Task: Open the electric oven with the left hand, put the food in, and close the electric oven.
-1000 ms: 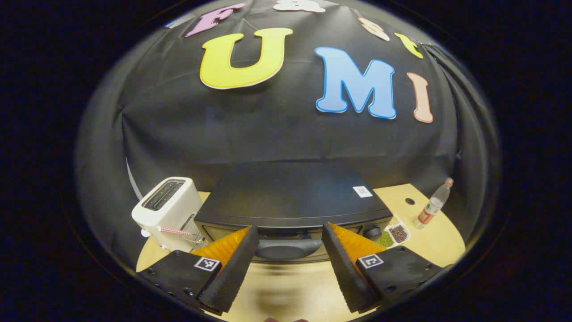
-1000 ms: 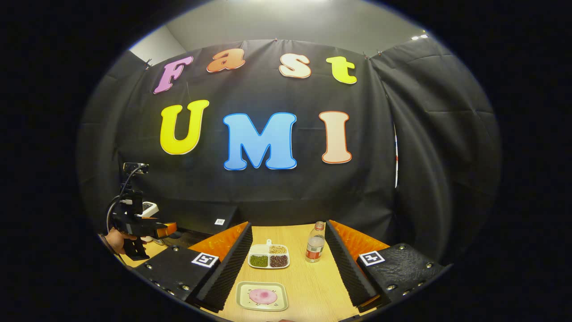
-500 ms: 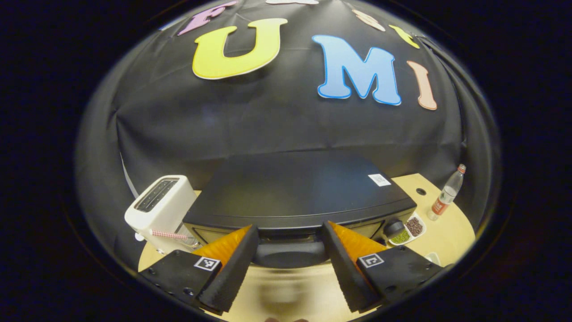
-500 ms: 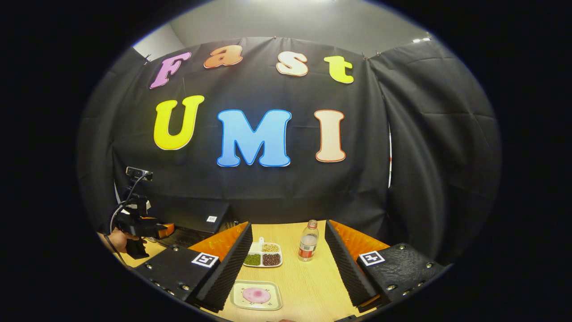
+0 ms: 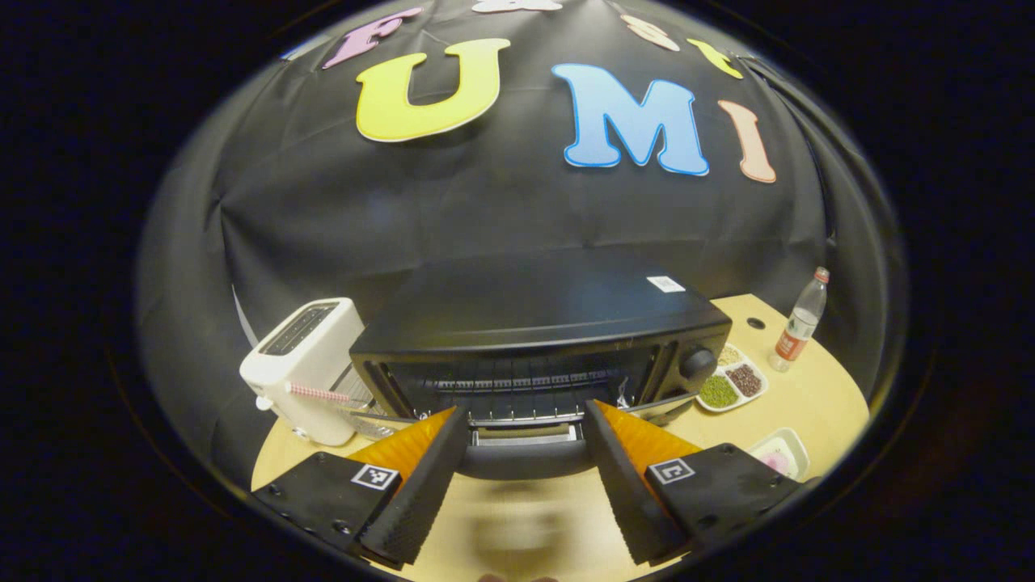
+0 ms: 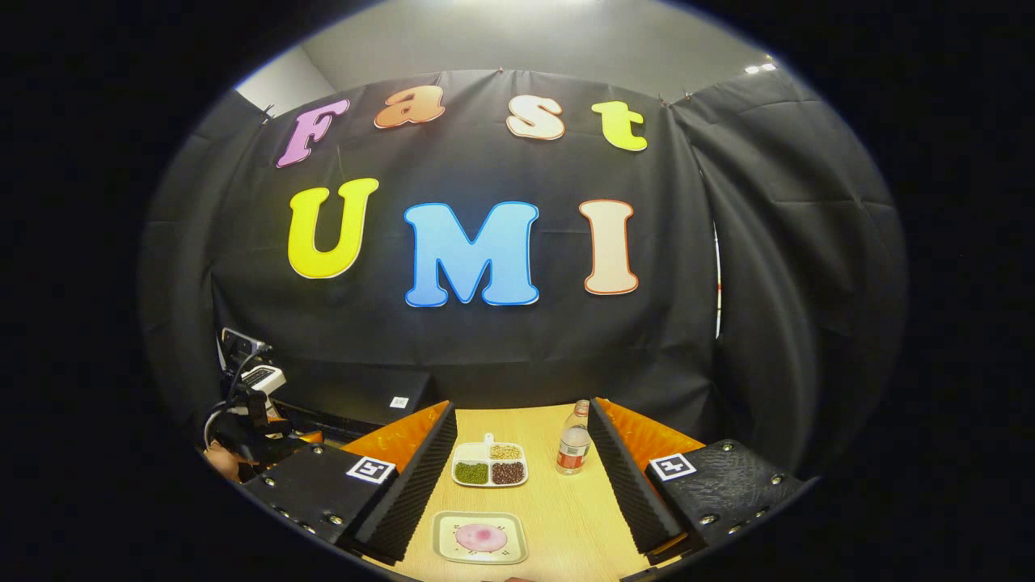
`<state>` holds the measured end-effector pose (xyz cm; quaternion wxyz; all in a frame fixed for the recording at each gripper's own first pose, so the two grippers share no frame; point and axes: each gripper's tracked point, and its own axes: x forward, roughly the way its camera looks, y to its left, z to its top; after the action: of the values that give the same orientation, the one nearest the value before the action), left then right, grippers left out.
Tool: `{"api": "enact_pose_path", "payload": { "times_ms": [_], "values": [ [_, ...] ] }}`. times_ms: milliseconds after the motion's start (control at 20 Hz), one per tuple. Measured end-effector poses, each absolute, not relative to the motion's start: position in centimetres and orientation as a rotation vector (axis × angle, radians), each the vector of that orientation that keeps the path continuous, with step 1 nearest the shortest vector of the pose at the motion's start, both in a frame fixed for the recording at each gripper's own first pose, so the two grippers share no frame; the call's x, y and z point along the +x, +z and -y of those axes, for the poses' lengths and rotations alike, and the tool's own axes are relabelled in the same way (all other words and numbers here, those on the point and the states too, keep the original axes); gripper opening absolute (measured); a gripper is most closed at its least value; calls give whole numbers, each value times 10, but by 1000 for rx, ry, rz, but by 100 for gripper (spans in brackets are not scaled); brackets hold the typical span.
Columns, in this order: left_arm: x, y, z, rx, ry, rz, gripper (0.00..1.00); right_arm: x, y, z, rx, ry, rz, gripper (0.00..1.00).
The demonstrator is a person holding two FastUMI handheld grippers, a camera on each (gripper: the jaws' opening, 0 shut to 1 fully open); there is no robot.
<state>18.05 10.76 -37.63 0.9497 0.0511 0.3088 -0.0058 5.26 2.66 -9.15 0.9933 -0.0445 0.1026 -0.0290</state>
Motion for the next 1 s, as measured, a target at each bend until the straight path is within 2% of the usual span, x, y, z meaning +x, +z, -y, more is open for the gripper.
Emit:
{"api": "enact_pose_path", "payload": {
  "times_ms": [300, 350, 400, 450, 500, 650, 700, 800, 900, 1000],
  "values": [
    [157, -386, -106, 99, -15, -631, 96, 49, -95, -27, -95, -54, -215, 99],
    [154, -389, -106, 104, -19, -633, 100, 47, -96, -27, -94, -53, -219, 99],
    [147, -393, -106, 112, -23, -635, 97, 47, -97, -27, -93, -54, -223, 99],
    [141, -396, -106, 120, -24, -639, 100, 46, -98, -26, -94, -58, -228, 99],
    [135, -401, -106, 120, -24, -643, 96, 45, -100, -25, -95, -61, -231, 99],
    [119, -414, -105, 110, -24, -665, 96, 44, -103, -25, -92, -64, -245, 99],
    [114, -419, -105, 111, -27, -673, 100, 42, -106, -24, -91, -67, -254, 99],
    [104, -429, -107, 114, -29, -696, 96, 40, -108, -23, -88, -72, -267, 99],
    [95, -441, -107, 109, -37, -722, 100, 40, -112, -23, -86, -75, -277, 99],
    [89, -450, -108, 133, -49, -737, 98, 38, -116, -24, -85, -76, -294, 99]
  ]
}}
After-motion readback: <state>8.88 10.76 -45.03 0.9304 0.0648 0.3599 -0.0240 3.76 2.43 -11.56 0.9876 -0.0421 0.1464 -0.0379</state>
